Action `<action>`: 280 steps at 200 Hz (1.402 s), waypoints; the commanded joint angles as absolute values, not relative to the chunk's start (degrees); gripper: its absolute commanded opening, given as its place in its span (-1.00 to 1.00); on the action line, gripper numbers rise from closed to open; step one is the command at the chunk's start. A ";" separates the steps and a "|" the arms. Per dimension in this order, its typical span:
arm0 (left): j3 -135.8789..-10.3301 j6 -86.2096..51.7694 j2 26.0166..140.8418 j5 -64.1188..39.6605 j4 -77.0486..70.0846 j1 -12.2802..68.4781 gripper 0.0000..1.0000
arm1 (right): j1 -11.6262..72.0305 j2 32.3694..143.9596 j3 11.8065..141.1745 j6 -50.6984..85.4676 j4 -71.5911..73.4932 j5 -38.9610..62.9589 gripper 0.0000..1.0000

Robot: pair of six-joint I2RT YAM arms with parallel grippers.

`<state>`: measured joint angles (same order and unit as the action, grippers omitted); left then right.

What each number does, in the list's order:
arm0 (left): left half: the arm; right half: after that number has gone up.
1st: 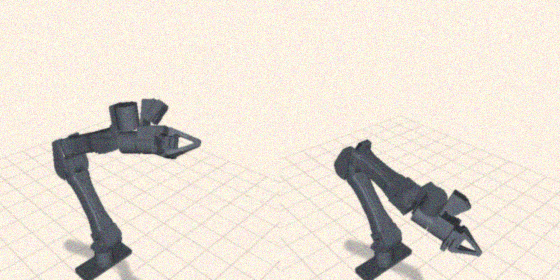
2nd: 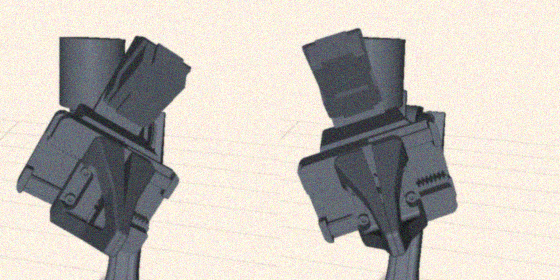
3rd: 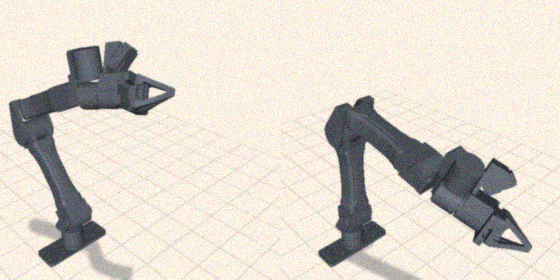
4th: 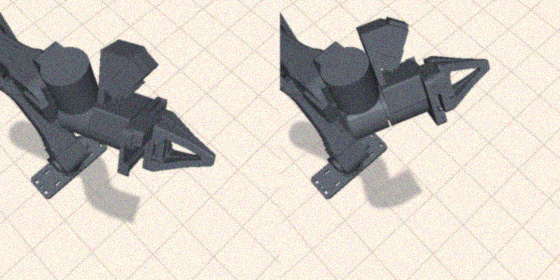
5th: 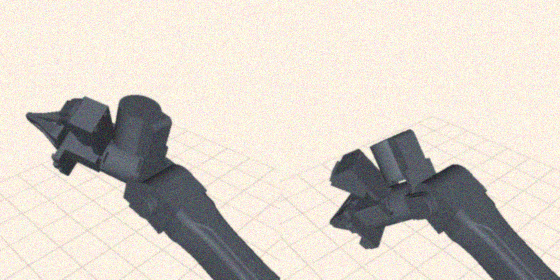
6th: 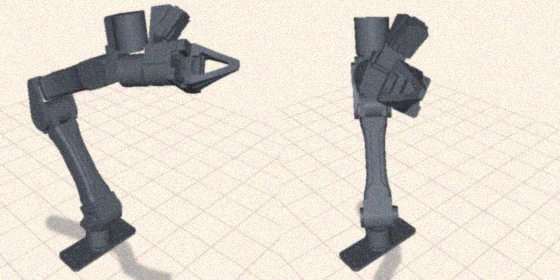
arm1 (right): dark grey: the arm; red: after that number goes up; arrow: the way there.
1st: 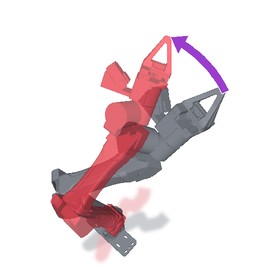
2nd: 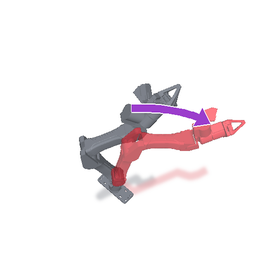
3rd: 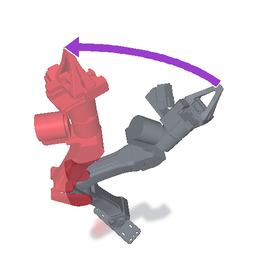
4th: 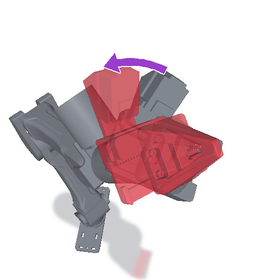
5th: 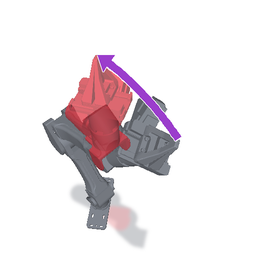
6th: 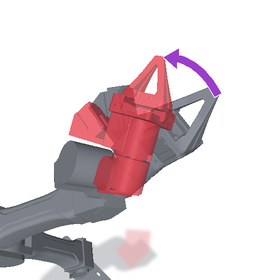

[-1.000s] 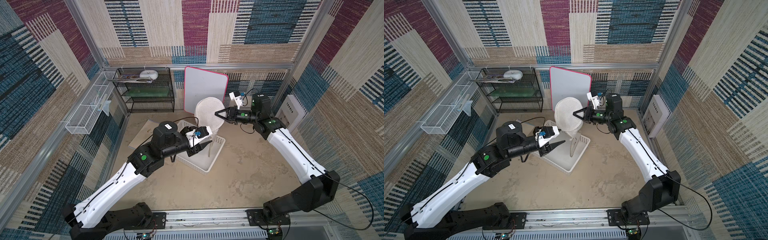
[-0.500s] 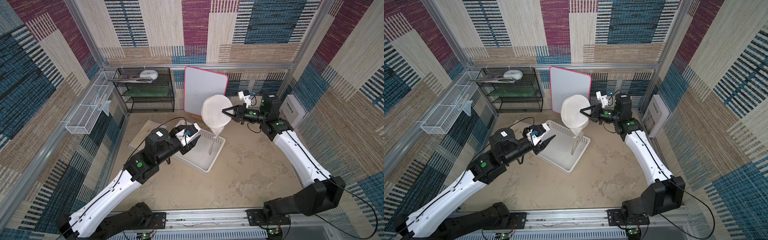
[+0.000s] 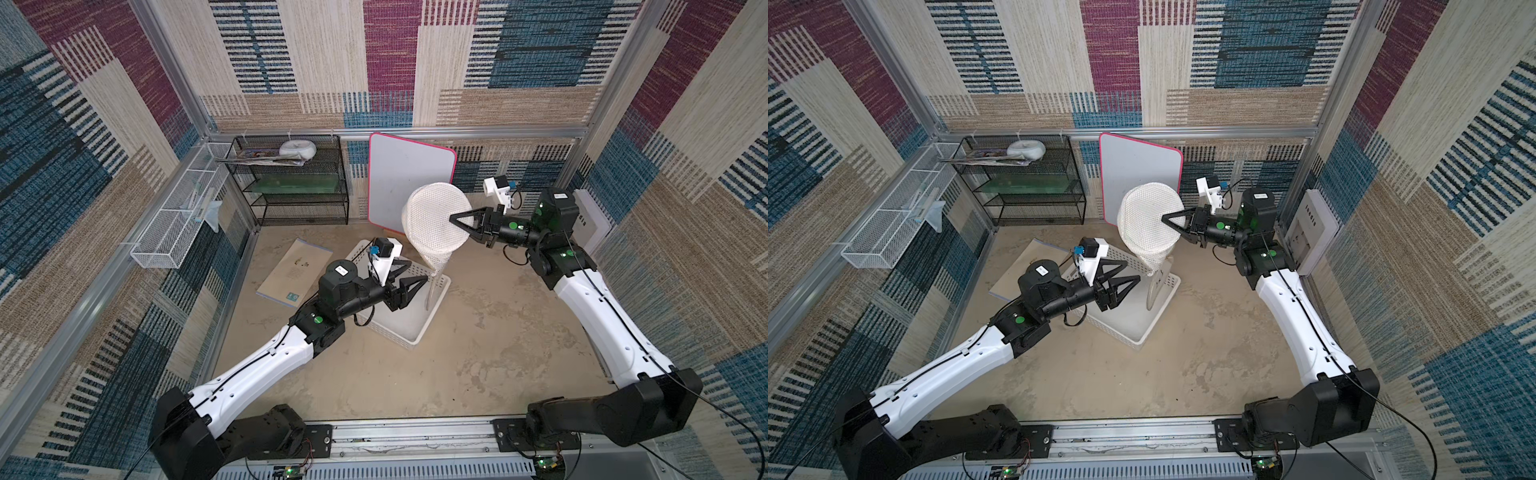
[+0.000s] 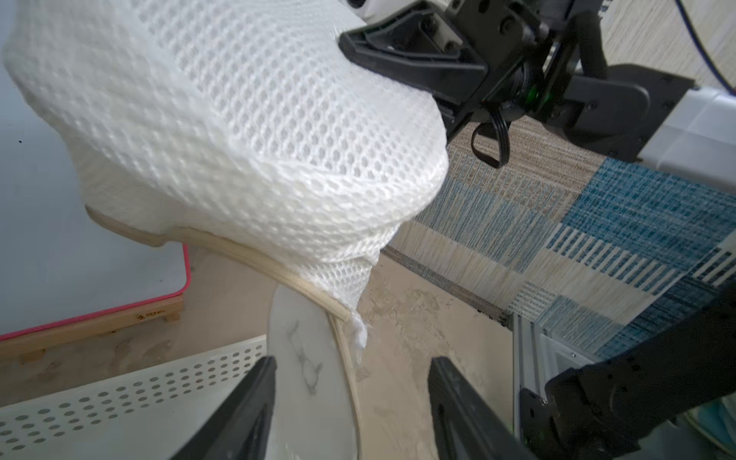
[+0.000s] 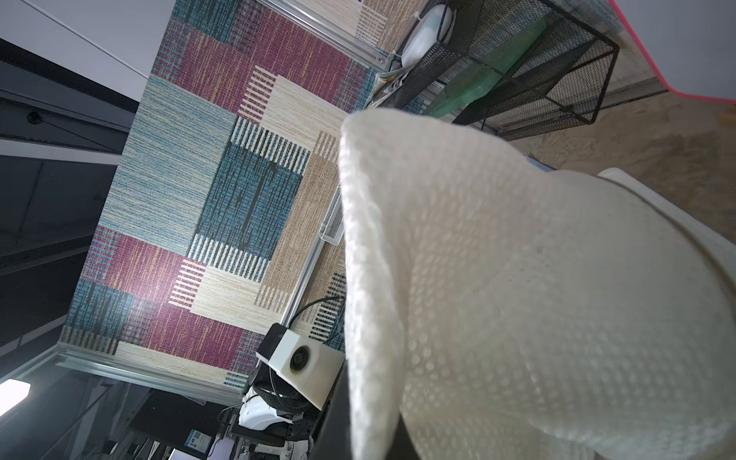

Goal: Turn the laundry bag inside out
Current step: Turn over the laundry bag.

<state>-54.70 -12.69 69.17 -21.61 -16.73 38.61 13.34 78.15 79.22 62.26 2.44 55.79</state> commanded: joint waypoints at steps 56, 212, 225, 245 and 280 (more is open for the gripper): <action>-57.44 -27.35 77.21 -23.58 -30.19 35.19 0.09 | 13.41 77.69 78.60 64.88 7.58 57.83 -1.00; -45.43 -61.94 84.24 -15.25 -46.99 32.51 -1.00 | 7.23 73.61 74.31 65.66 13.06 54.15 -1.00; -46.81 -62.06 85.36 -17.23 -45.83 33.16 -1.00 | 7.26 73.65 73.14 68.18 18.29 55.73 -1.00; -50.00 -60.70 87.29 -19.95 -43.19 33.99 -1.00 | 7.68 73.92 72.33 71.09 23.93 58.27 -1.00; -55.41 -62.22 92.90 -22.62 -42.02 36.39 -1.00 | 10.72 74.53 72.09 71.82 28.18 60.51 -1.00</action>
<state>-52.71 -60.40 89.76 -19.51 -43.53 35.07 8.82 74.26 72.10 70.28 20.43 57.93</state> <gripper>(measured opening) 0.077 0.076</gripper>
